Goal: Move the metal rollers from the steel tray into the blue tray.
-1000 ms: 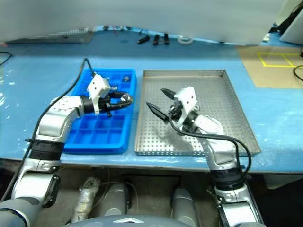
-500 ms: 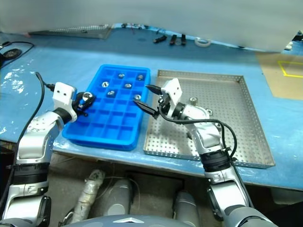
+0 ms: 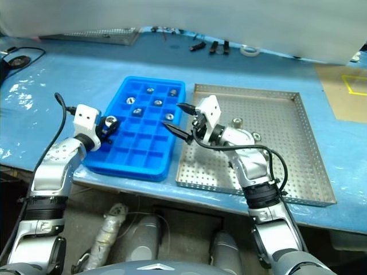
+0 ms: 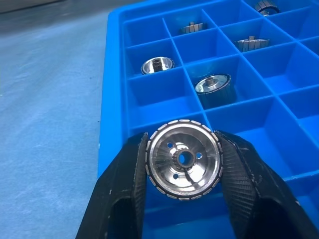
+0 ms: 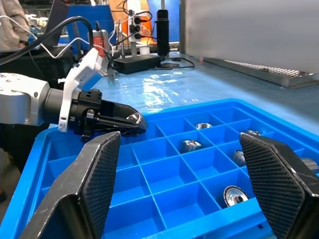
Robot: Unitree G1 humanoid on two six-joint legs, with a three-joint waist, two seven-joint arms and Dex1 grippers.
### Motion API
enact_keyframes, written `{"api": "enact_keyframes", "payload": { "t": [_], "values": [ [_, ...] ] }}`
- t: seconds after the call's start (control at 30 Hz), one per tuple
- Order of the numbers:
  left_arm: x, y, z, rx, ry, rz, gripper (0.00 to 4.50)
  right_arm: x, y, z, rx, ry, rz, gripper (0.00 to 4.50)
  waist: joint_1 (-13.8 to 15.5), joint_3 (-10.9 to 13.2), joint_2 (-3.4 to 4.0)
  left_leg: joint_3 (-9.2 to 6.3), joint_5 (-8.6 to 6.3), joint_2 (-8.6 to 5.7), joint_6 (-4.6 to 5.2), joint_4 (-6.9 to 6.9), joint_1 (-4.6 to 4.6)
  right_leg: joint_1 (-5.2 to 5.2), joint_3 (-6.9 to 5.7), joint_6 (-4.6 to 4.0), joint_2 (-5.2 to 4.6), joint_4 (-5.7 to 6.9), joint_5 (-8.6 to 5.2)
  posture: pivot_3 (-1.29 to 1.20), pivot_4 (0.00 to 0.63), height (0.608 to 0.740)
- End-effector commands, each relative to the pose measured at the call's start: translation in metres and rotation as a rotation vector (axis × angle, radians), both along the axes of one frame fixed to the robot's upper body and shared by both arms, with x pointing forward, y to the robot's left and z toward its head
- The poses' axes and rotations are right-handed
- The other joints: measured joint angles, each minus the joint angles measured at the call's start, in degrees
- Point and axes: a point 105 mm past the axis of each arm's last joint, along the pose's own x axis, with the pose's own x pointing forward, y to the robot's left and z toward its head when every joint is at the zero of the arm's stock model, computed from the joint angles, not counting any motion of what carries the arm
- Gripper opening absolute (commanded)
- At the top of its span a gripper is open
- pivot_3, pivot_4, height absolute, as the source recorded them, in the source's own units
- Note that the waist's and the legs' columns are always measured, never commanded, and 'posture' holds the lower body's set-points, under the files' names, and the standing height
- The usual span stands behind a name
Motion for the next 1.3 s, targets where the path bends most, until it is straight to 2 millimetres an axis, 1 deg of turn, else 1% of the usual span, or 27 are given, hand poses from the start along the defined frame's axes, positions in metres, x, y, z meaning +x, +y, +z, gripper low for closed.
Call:
{"api": "enact_keyframes", "payload": {
  "t": [0.03, 0.1, 0.2, 0.23, 0.3, 0.37, 0.47, 0.5, 0.6, 0.67, 0.73, 0.83, 0.9, 0.97, 1.03, 1.07, 1.13, 1.17, 1.2, 1.3],
  "values": [
    [0.002, 0.0, 0.011, 0.006, -0.028, -0.028, 2.63, -0.004, -0.005, 0.014, 0.017, -0.049, -0.011, 4.02, 0.0, 0.0, 0.0, 0.0, 0.01, 0.0, -0.01, 0.01, 0.01, 0.0, 0.0, 0.0, 0.0, 0.02, 0.0, 0.32, 0.15, 0.74],
    [0.006, 0.007, 0.012, 0.027, -0.042, 0.016, 3.27, -0.003, -0.006, 0.014, 0.016, -0.05, -0.017, 4.02, -0.1, 0.0, 0.0, 0.0, 0.01, 0.0, -0.02, 0.04, 0.02, 0.0, 0.0, 0.0, 0.0, 0.06, 0.0, 0.31, 0.15, 0.74],
    [0.01, 0.011, 0.012, 0.056, -0.041, 0.047, 4.24, -0.002, -0.008, 0.015, 0.014, -0.052, -0.027, 4.02, -0.4, 0.0, 0.0, -0.03, 0.05, 0.01, -0.07, 0.05, 0.07, -0.03, 0.01, -0.01, 0.02, 0.19, 0.0, 0.31, 0.15, 0.74],
    [0.012, 0.01, 0.014, 0.057, -0.049, 0.044, 4.45, -0.001, -0.008, 0.015, 0.013, -0.052, -0.031, 4.02, -0.5, 0.0, 0.0, -0.05, 0.09, 0.01, -0.14, 0.05, 0.09, -0.07, 0.02, -0.01, 0.03, 0.27, 0.0, 0.3, 0.15, 0.74],
    [0.015, 0.008, 0.017, 0.056, -0.062, 0.038, 4.45, 0.001, -0.01, 0.014, 0.012, -0.054, -0.038, 4.02, -0.8, 0.0, 0.0, -0.08, 0.14, 0.01, -0.21, 0.05, 0.11, -0.1, 0.02, -0.02, 0.04, 0.37, 0.0, 0.3, 0.15, 0.74],
    [0.017, 0.001, 0.021, 0.06, -0.078, 0.011, 4.45, 0.002, -0.013, 0.012, 0.01, -0.055, -0.05, 4.02, -0.9, 0.0, 0.0, -0.12, 0.16, -0.01, -0.25, 0.06, 0.09, -0.1, 0.02, -0.03, 0.03, 0.4, 0.0, 0.29, 0.15, 0.74],
    [0.022, -0.034, 0.044, -0.009, -0.16, -0.113, 4.45, 0.003, -0.022, 0.012, 0.012, -0.066, -0.089, 4.02, -0.3, 0.0, 0.0, -0.14, 0.2, -0.04, -0.31, 0.11, 0.01, -0.07, 0.01, -0.03, -0.02, 0.4, 0.0, 0.27, 0.15, 0.74],
    [0.024, -0.048, 0.049, -0.032, -0.171, -0.159, 4.45, 0.003, -0.026, 0.013, 0.014, -0.071, -0.108, 4.02, -0.1, 0.0, 0.0, -0.14, 0.2, -0.04, -0.31, 0.16, -0.01, -0.07, 0.02, -0.03, -0.02, 0.4, 0.0, 0.21, 0.15, 0.74],
    [0.028, -0.074, 0.057, -0.06, -0.186, -0.262, 4.45, 0.003, -0.034, 0.015, 0.014, -0.08, -0.148, 4.02, -0.1, 0.0, -0.01, -0.15, 0.25, -0.05, -0.37, 0.27, -0.06, -0.01, 0.03, -0.03, -0.04, 0.41, 0.01, 0.17, 0.15, 0.74],
    [0.029, -0.106, 0.062, -0.082, -0.18, -0.401, 4.45, 0.002, -0.048, 0.014, 0.009, -0.085, -0.205, 4.02, -0.5, 0.0, 0.0, -0.13, 0.25, -0.06, -0.37, 0.31, -0.02, -0.01, 0.06, -0.02, -0.04, 0.46, 0.01, 0.09, 0.15, 0.74],
    [0.028, -0.134, 0.063, -0.089, -0.156, -0.539, 4.45, 0.0, -0.062, 0.014, 0.006, -0.087, -0.265, 4.02, -0.8, 0.0, 0.0, -0.13, 0.29, -0.05, -0.43, 0.29, 0.02, 0.0, 0.08, -0.02, -0.03, 0.51, 0.01, 0.04, 0.15, 0.74],
    [0.025, -0.165, 0.059, -0.078, -0.116, -0.695, 4.45, -0.005, -0.078, 0.014, 0.003, -0.093, -0.345, 4.02, -2.3, 0.0, 0.0, -0.09, 0.3, -0.09, -0.43, 0.3, 0.04, -0.01, 0.16, 0.01, -0.03, 0.51, 0.03, -0.06, 0.15, 0.74],
    [0.019, -0.187, 0.048, -0.038, -0.076, -0.822, 4.45, -0.012, -0.093, 0.015, 0.002, -0.099, -0.418, 4.02, -3.6, 0.0, 0.0, -0.05, 0.3, -0.13, -0.42, 0.28, 0.05, -0.02, 0.17, 0.09, -0.03, 0.49, 0.07, -0.14, 0.15, 0.74],
    [0.013, -0.203, 0.041, -0.027, -0.041, -0.913, 4.45, -0.019, -0.104, 0.016, 0.0, -0.102, -0.476, 4.02, -4.7, 0.0, 0.0, -0.03, 0.29, -0.13, -0.39, 0.26, 0.07, -0.02, 0.2, 0.16, -0.01, 0.45, 0.11, -0.16, 0.15, 0.74],
    [0.004, -0.221, 0.036, -0.023, -0.018, -1.022, 4.45, -0.03, -0.117, 0.016, 0.0, -0.104, -0.547, 4.02, -5.9, 0.0, 0.01, 0.02, 0.26, -0.12, -0.36, 0.24, 0.11, -0.03, 0.22, 0.17, -0.01, 0.42, 0.12, -0.28, 0.15, 0.74],
    [0.002, -0.227, 0.034, -0.02, -0.01, -1.06, 4.45, -0.034, -0.121, 0.017, 0.0, -0.104, -0.572, 4.02, -6.5, 0.0, 0.01, 0.04, 0.26, -0.13, -0.34, 0.22, 0.11, -0.03, 0.23, 0.17, 0.0, 0.4, 0.12, -0.28, 0.15, 0.74],
    [-0.009, -0.244, 0.028, 0.01, 0.008, -1.175, 4.45, -0.046, -0.133, 0.016, -0.004, -0.102, -0.649, 4.02, -7.8, 0.0, 0.02, 0.11, 0.24, -0.11, -0.31, 0.2, 0.13, -0.03, 0.25, 0.15, 0.0, 0.32, 0.11, -0.36, 0.15, 0.74],
    [-0.013, -0.251, 0.025, 0.02, 0.022, -1.219, 4.45, -0.052, -0.137, 0.015, -0.005, -0.098, -0.682, 4.02, -8.0, 0.0, 0.02, 0.13, 0.2, -0.12, -0.24, 0.2, 0.16, 0.01, 0.26, 0.11, 0.0, 0.28, 0.09, -0.38, 0.15, 0.74],
    [-0.016, -0.256, 0.022, 0.033, 0.033, -1.249, 4.45, -0.058, -0.14, 0.014, -0.005, -0.095, -0.708, 4.02, -8.3, 0.0, 0.02, 0.15, 0.18, -0.12, -0.22, 0.2, 0.16, 0.03, 0.27, 0.1, 0.0, 0.23, 0.08, -0.4, 0.15, 0.74],
    [-0.015, -0.267, 0.012, 0.097, 0.049, -1.266, 4.45, -0.07, -0.144, 0.013, -0.003, -0.088, -0.768, 4.02, -9.8, 0.0, 0.03, 0.31, -0.03, -0.18, 0.14, 0.21, 0.31, 0.23, 0.28, 0.18, -0.02, 0.0, 0.12, -0.47, 0.15, 0.74]
  ]
}}
